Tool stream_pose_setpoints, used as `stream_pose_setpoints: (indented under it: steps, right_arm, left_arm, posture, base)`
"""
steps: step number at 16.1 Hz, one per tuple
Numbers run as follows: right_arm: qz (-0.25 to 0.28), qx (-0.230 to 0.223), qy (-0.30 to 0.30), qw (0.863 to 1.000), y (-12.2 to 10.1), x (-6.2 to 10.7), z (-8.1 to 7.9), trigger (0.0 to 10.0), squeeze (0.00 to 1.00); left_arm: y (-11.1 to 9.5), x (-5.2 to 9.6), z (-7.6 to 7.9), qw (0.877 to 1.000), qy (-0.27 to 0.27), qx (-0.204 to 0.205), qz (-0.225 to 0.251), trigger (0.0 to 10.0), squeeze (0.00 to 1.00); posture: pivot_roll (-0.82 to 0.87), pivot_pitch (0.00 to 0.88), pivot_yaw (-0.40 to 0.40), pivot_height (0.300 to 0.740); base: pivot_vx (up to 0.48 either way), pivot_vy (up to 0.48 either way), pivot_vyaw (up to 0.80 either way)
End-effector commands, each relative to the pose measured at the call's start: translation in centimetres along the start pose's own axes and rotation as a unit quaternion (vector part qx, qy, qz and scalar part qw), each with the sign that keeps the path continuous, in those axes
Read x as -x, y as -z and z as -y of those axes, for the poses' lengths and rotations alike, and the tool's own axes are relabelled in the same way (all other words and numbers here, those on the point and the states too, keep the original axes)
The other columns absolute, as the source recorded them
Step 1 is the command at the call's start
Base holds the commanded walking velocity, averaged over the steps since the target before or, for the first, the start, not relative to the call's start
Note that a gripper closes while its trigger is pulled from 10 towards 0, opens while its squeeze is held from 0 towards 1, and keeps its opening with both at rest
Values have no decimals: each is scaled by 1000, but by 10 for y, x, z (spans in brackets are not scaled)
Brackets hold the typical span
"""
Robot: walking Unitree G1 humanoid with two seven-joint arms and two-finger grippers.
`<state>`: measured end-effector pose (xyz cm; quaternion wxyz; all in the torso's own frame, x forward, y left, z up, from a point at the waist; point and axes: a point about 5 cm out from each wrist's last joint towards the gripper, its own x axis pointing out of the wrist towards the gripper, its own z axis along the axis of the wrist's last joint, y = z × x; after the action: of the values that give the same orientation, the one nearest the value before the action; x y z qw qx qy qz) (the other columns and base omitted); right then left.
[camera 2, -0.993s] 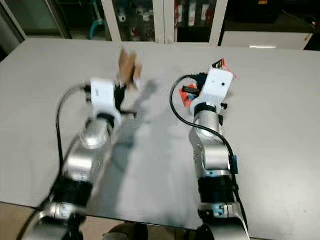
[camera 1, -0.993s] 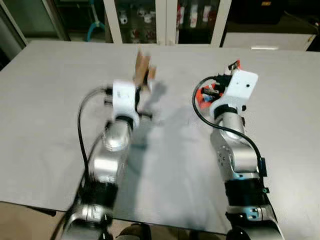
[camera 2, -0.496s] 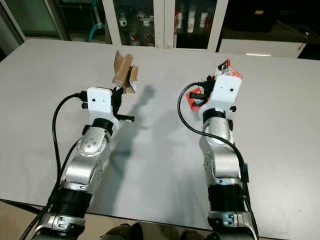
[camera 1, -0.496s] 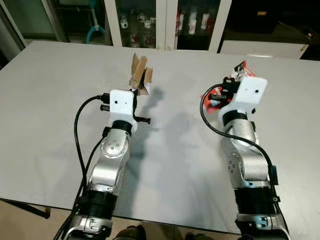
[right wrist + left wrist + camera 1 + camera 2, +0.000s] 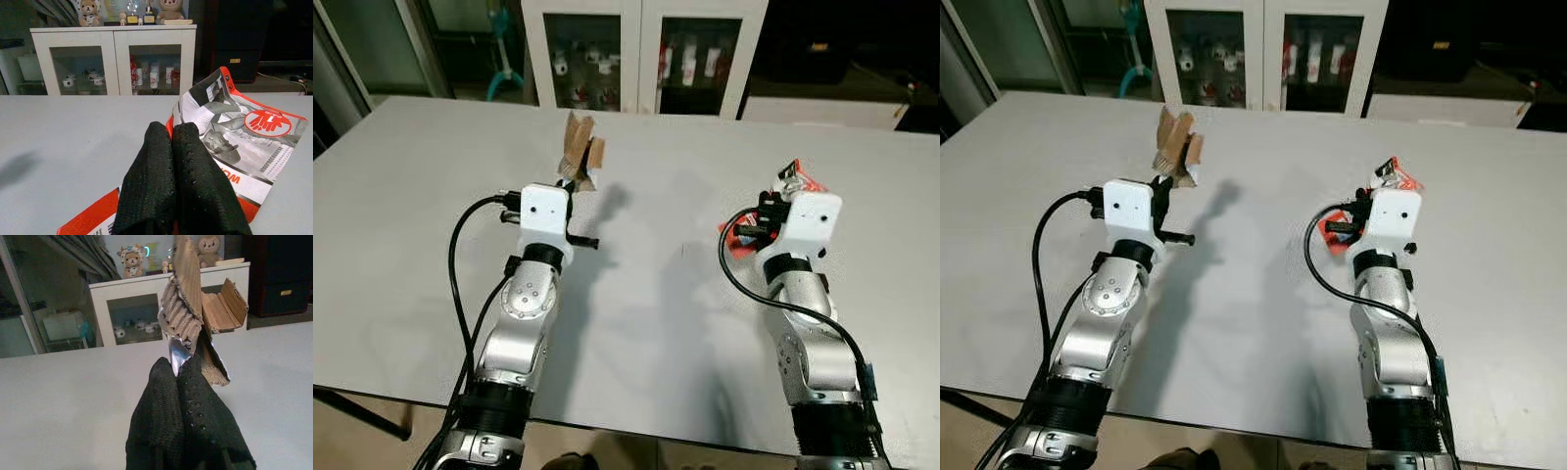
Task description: Picking trash to rubbish bin
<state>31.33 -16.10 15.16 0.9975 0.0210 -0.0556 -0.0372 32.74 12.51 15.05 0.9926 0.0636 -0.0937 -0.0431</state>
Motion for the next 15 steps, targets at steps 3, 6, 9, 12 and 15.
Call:
stream_pose_setpoints:
  steps: [3, 6, 9, 12, 15]
  right_arm:
    - [3, -12, 0, 1000, -2, 1, 2, 10000, 0]
    - [2, -12, 2, 1000, -3, -1, 3, 10000, 0]
    - [-6, -17, -6, 1000, 0, 1, -2, 10000, 0]
    - [-11, -22, -9, 1000, 2, 2, -5, 10000, 0]
    - [-14, -27, -9, 1000, 4, 2, -8, 10000, 0]
  left_arm:
    - [9, 3, -5, 1000, -14, -9, -13, 10000, 0]
    - [12, 7, 1, 1000, -7, 2, -16, 10000, 0]
    - [13, 9, 5, 1000, -4, 5, -15, 10000, 0]
    - [13, 10, 5, 1000, -5, 6, -14, 10000, 0]
    - [13, 11, 4, 1000, -2, 5, -13, 10000, 0]
  posture:
    - [-49, 0, 21, 740]
    - [-55, 0, 15, 740]
    - [-47, 0, 2, 740]
    - [-47, 0, 2, 740]
    - [-47, 0, 9, 740]
  base:
    - [0, 0, 0]
    - [0, 0, 0]
    - [0, 0, 0]
    - [0, 0, 0]
    - [0, 0, 0]
